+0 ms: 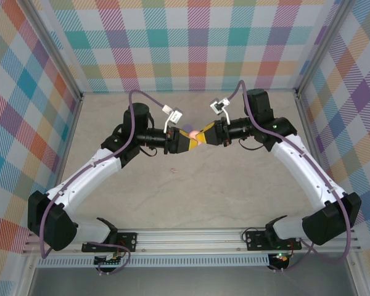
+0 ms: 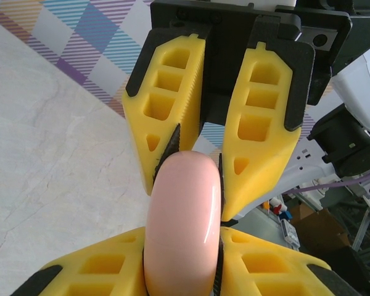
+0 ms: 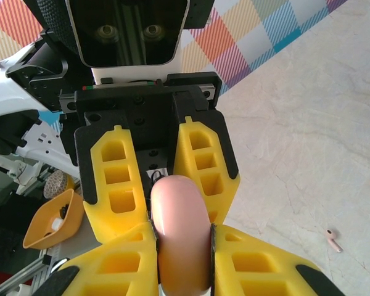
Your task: Insert the wireless bluetooth earbuds into the charging case
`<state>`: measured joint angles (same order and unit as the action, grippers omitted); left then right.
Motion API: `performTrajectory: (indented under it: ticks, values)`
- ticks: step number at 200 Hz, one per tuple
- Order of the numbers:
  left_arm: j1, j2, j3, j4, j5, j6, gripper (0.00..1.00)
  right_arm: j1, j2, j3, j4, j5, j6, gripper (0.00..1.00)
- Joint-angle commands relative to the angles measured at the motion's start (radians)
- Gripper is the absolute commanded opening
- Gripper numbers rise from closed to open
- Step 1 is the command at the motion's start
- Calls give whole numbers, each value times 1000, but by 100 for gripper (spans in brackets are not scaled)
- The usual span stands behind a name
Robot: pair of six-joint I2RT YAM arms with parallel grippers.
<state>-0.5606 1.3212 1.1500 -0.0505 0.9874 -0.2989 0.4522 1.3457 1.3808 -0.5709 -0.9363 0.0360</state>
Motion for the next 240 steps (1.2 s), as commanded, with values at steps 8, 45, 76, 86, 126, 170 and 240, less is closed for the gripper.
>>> performTrajectory:
  ticks: [8,45,76,86,126,170,240]
  values:
    - [-10,7,42,57,-5,-8,18,12,9,12,-54,-51,-27,19]
    - [-10,0,40,7,-37,37,10,13,-10,15,-58,11,-22,32]
    - [-10,-13,23,-16,-103,121,6,13,-42,4,-46,59,-22,48]
    - [-11,-19,9,6,-101,151,6,13,-40,12,-57,64,-25,49]
    - [-24,-51,-35,64,-106,300,5,13,-28,40,-88,67,-45,50]
    - [-49,-57,-39,75,-103,365,4,13,-16,46,-102,71,-50,50]
    - [-64,-104,-87,78,-127,419,4,11,-54,29,-63,226,-5,50]
